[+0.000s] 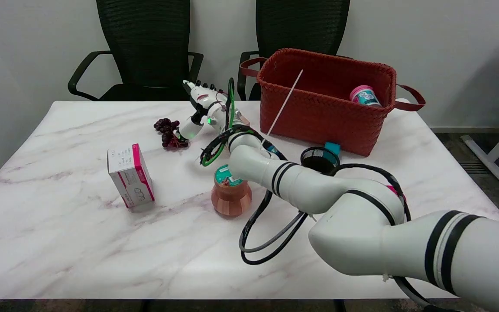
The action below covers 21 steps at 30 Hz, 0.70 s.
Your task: Pick up the wooden mortar.
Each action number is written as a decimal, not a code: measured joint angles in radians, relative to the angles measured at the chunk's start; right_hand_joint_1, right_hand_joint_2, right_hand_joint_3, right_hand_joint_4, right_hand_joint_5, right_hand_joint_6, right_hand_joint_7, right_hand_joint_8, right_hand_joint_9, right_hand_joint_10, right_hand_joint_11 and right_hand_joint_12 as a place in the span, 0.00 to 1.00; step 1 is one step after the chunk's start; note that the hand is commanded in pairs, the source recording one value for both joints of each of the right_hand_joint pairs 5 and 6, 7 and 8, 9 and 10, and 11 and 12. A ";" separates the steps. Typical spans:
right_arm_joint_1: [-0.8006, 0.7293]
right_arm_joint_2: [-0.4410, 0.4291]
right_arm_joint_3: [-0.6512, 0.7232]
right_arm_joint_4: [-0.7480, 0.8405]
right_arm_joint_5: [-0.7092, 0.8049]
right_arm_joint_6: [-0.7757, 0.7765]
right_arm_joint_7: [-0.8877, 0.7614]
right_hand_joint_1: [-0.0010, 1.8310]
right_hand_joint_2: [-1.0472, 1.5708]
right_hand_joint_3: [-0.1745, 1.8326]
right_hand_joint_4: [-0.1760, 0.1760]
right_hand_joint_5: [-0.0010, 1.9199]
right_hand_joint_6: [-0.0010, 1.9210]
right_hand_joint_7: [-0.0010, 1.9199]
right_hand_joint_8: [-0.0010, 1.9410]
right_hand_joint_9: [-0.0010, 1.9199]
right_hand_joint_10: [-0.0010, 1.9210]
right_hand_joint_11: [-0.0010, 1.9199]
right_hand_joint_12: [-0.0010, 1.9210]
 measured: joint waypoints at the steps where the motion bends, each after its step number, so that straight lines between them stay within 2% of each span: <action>1: 0.000 0.000 0.000 0.000 0.000 0.000 0.000 0.61 0.54 0.54 0.50 0.03 0.03 0.05 0.05 0.06 0.06 0.03 0.03; 21: -0.036 0.008 -0.007 0.061 0.001 -0.005 0.001 0.62 0.54 0.54 0.50 0.03 0.03 0.04 0.04 0.07 0.07 0.04 0.04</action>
